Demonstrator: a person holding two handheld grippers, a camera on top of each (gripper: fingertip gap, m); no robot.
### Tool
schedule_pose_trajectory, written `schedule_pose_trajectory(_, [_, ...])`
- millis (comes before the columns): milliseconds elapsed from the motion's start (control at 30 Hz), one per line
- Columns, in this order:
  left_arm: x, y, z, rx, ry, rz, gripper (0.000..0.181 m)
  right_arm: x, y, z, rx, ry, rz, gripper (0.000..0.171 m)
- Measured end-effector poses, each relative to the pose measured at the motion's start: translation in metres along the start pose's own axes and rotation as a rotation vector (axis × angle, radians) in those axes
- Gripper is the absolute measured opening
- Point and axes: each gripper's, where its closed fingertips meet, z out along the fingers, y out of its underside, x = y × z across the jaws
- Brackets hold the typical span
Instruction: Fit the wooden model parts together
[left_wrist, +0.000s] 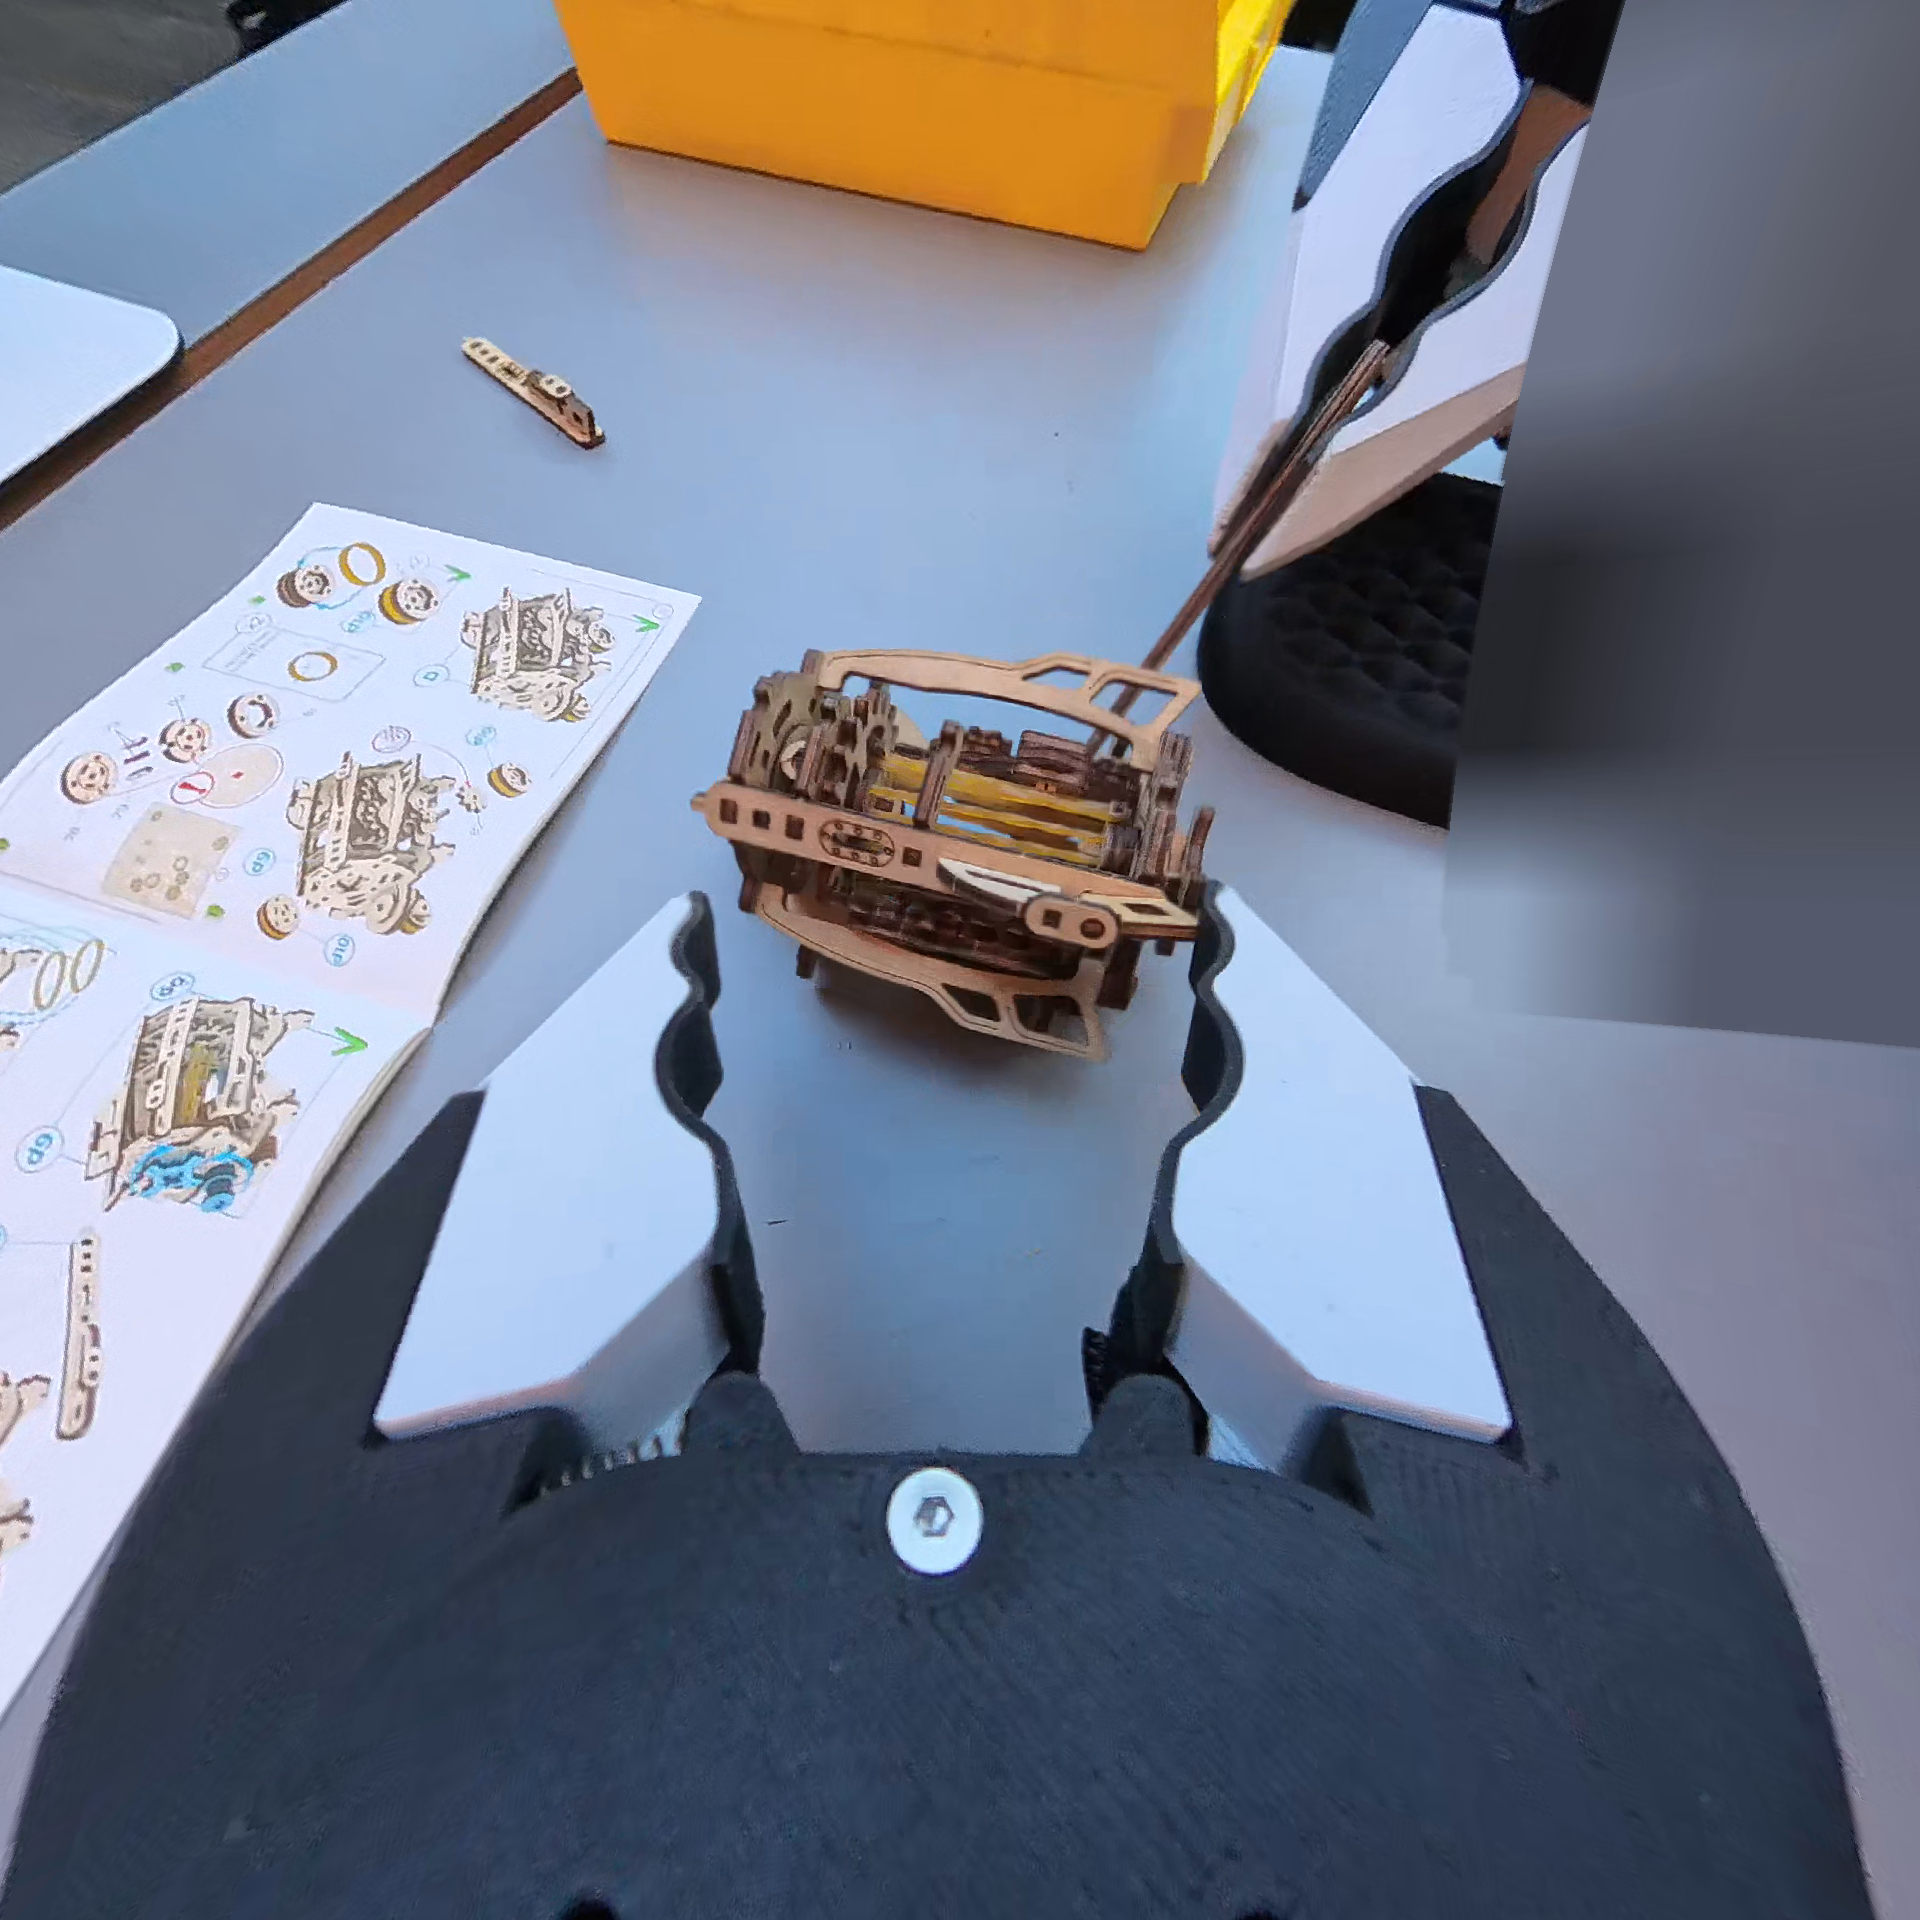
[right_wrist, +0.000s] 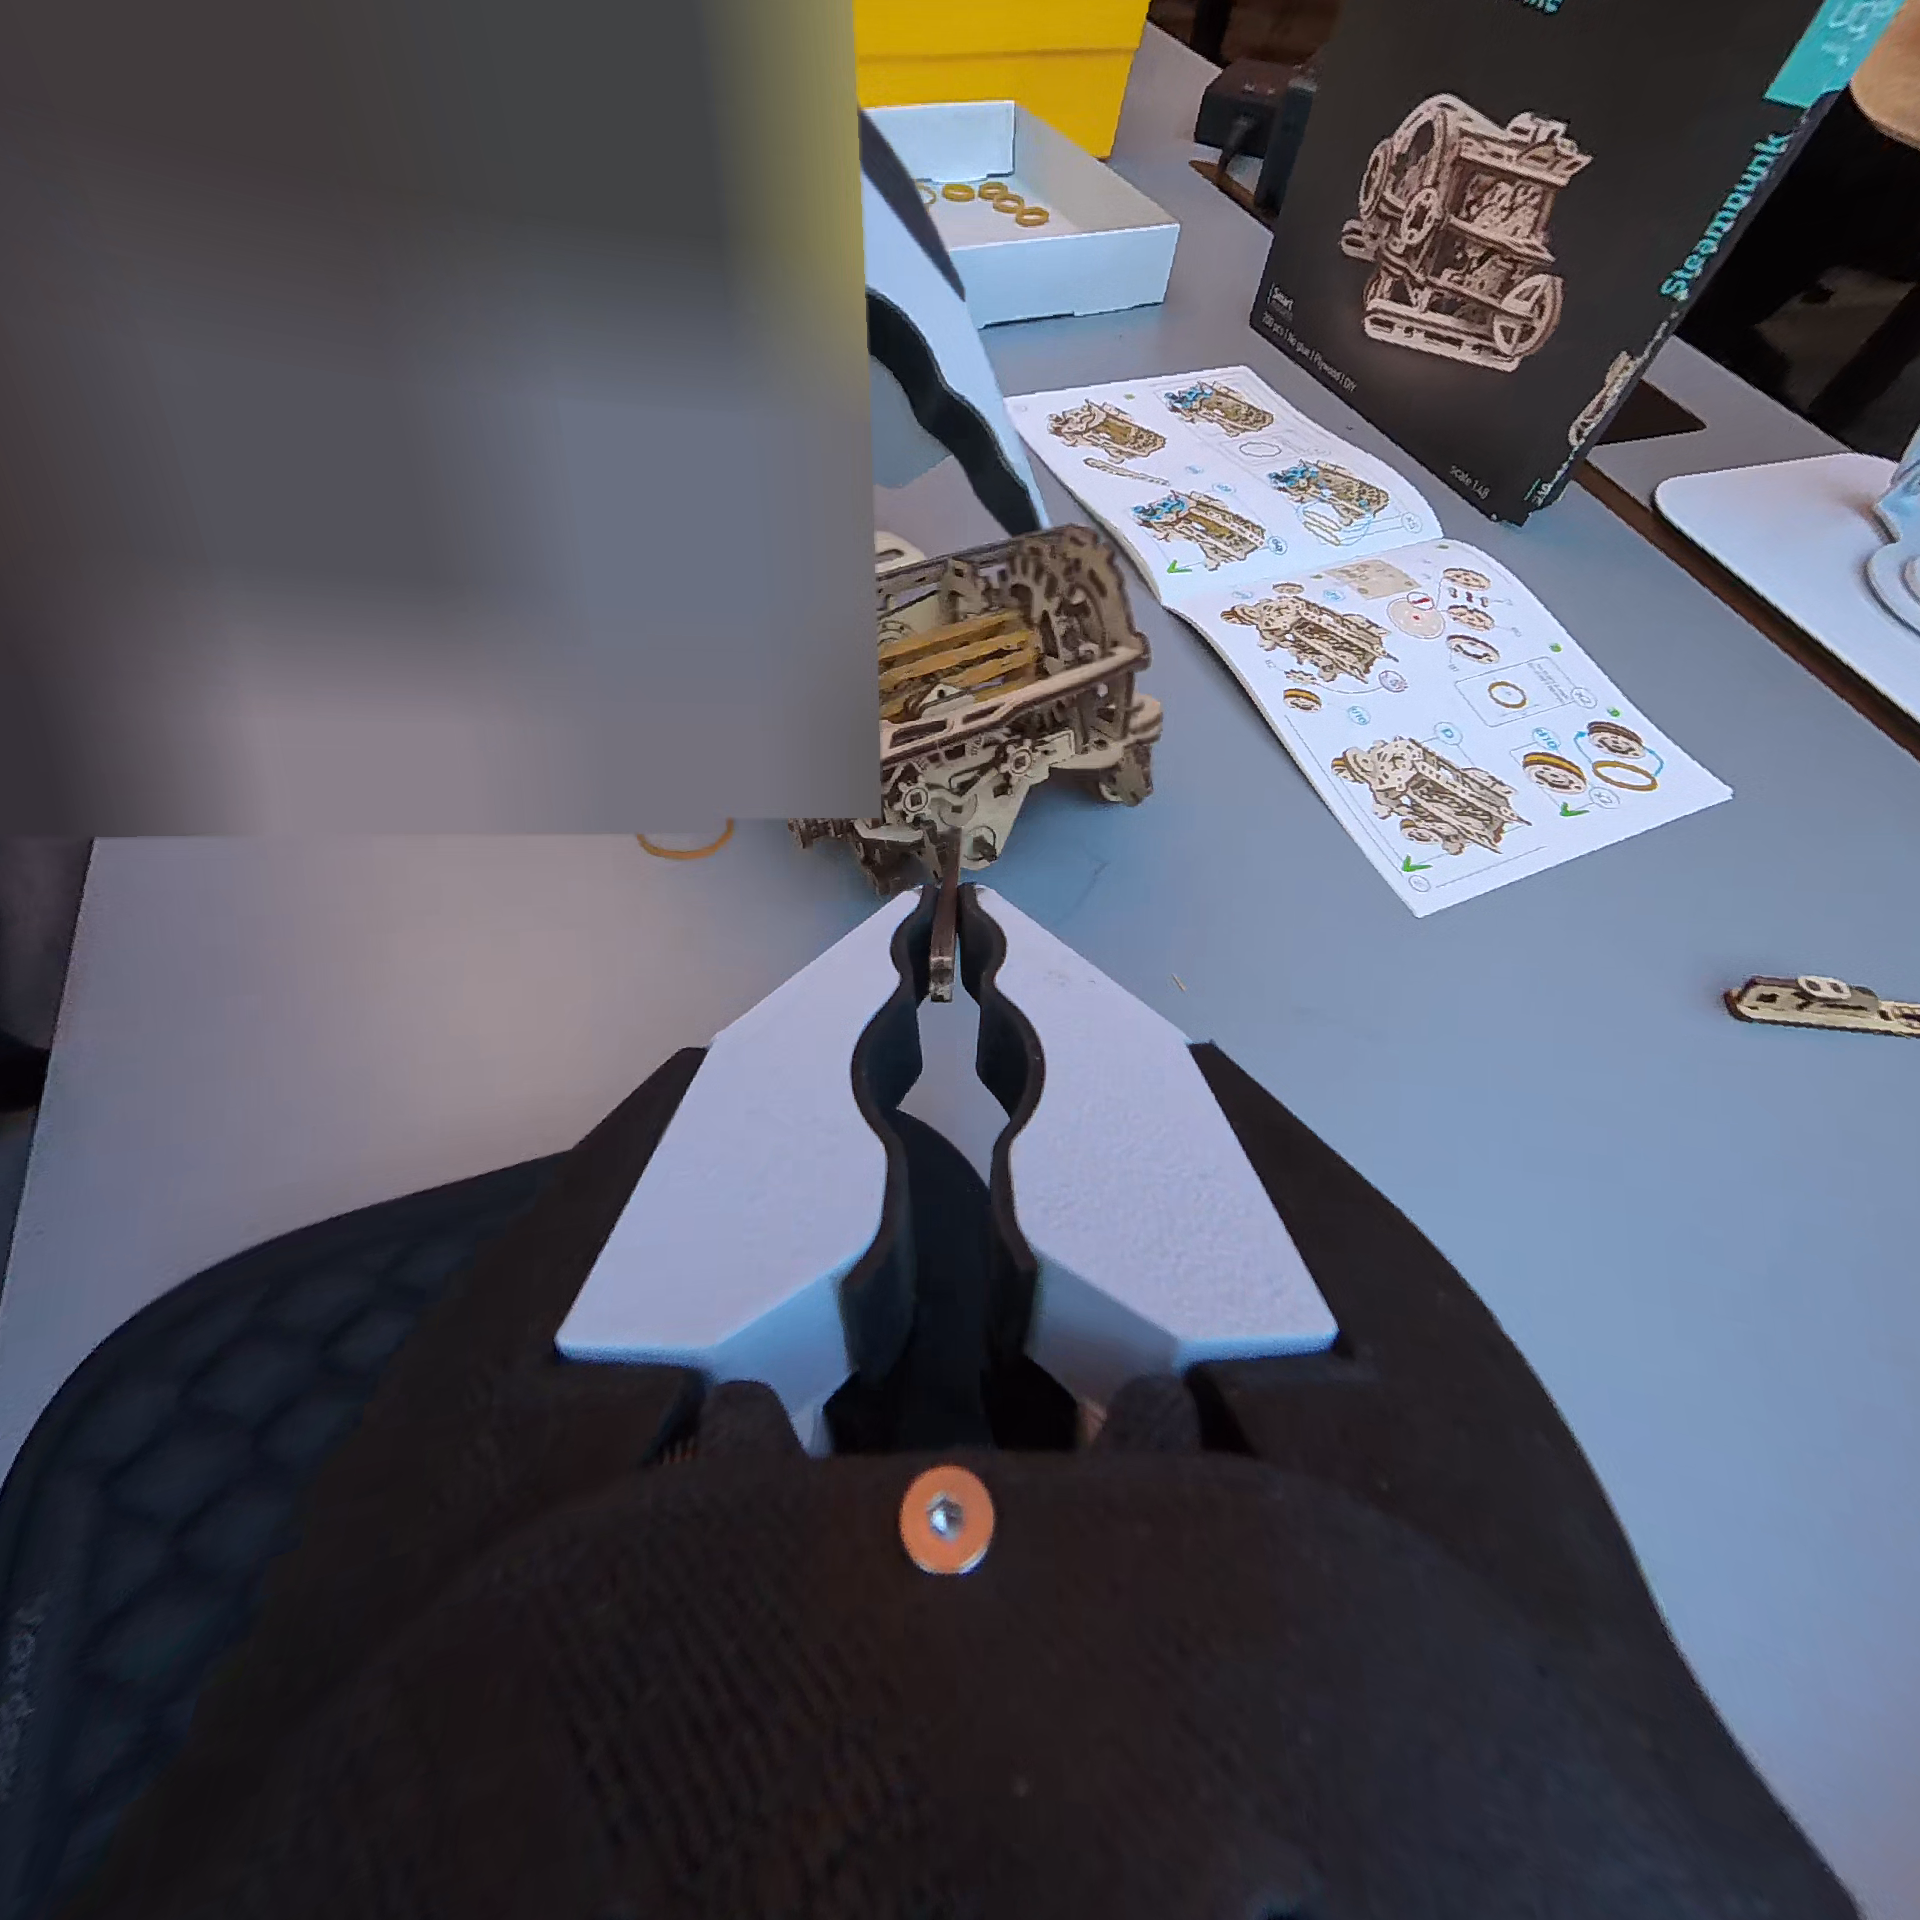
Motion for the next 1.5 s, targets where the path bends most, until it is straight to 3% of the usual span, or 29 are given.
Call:
schedule_pose_trajectory(100, [0.007,0.0,-0.003,-0.01,0.119,-0.016,0.092,-0.006,-0.006,0.005,0.018,0.007,-0.012,0.001])
schedule_pose_trajectory(133, [0.007,0.002,-0.004,-0.032,0.138,-0.023,0.082,-0.008,-0.008,0.007,0.02,0.002,-0.013,0.001])
schedule_pose_trajectory(433, [-0.014,0.017,-0.018,-0.087,0.091,0.021,0.079,-0.031,-0.017,0.031,0.016,-0.049,-0.014,0.001])
schedule_pose_trajectory(733, [-0.021,0.031,-0.041,-0.007,0.002,-0.159,0.082,-0.047,-0.029,0.049,0.055,-0.131,0.021,0.001])
schedule_pose_trajectory(933, [-0.016,0.033,-0.052,0.123,-0.067,-0.293,0.07,-0.055,-0.032,0.057,0.068,-0.161,0.023,0.001])
schedule_pose_trajectory(1167, [0.001,0.034,-0.069,0.14,-0.069,-0.312,0.048,-0.049,-0.036,0.027,0.121,-0.129,-0.068,0.001])
schedule_pose_trajectory(1267, [0.024,0.042,-0.073,0.068,-0.044,-0.283,0.021,-0.041,-0.032,0.006,0.145,-0.121,-0.106,0.001])
schedule_pose_trajectory(1500, [0.063,0.044,-0.037,0.004,-0.063,-0.364,0.018,-0.036,-0.013,-0.009,0.138,-0.147,-0.144,0.001])
